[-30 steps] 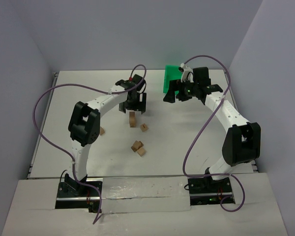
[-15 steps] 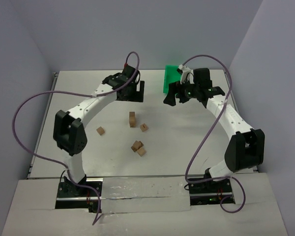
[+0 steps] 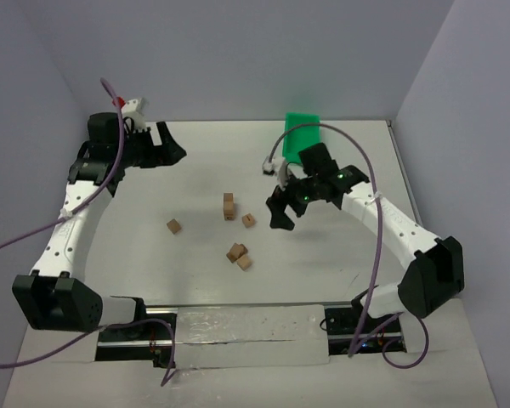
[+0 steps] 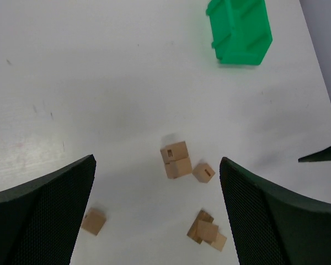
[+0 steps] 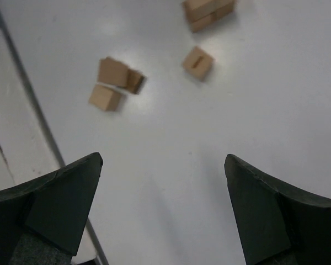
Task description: Build the wood block tower
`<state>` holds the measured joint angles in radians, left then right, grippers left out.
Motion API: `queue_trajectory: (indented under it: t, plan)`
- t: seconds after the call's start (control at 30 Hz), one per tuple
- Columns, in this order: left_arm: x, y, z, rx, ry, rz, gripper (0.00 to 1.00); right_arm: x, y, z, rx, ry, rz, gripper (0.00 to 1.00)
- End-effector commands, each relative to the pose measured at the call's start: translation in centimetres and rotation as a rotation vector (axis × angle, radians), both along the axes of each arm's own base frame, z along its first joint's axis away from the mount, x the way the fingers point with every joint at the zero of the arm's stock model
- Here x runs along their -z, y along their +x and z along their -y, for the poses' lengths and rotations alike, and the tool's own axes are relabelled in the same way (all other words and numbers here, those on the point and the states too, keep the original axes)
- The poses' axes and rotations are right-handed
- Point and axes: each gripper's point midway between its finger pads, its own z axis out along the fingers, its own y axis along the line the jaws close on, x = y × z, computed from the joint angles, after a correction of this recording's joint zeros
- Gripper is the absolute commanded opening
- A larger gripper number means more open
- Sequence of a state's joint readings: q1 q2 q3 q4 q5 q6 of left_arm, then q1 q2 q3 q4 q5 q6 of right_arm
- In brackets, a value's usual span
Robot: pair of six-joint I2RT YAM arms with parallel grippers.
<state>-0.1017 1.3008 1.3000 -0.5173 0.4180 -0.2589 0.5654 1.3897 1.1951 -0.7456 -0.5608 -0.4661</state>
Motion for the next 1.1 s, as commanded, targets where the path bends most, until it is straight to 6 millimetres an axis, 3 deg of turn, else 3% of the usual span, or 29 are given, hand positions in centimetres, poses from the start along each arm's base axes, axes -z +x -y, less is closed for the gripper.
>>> queue_trajectory:
  t: [0.0, 0.13, 0.27, 0.4, 0.8, 1.07]
  plan:
    - [-2.1, -2.5, -0.1, 0.062, -0.015, 0.106, 0.99, 1.1, -1.2, -1.6, -0.003, -0.062, -0.024, 0.89]
    - [-1.5, -2.7, -2.9, -0.059, 0.018, 0.110, 0.99, 1.9, -1.5, -4.0, 0.061, -0.035, -0.128, 0.77]
    - [-1.1, -2.8, -5.1, -0.139, 0.019, 0.104, 0.99, 2.6, -3.0, -6.7, 0.034, -0.028, -0.123, 0.75]
    - [-0.6, -2.4, -6.7, -0.220, -0.033, 0.060, 0.99, 3.9, -3.4, -8.8, 0.075, -0.046, -0.154, 0.75]
    - [0.2, -1.7, -7.8, -0.229, -0.134, 0.011, 0.99, 8.7, -2.7, -11.5, 0.126, -0.212, -0.105, 0.75]
    - [0.4, -1.6, -7.7, -0.215, -0.168, -0.003, 0.99, 9.7, -1.3, -11.8, 0.148, -0.250, -0.066, 0.75]
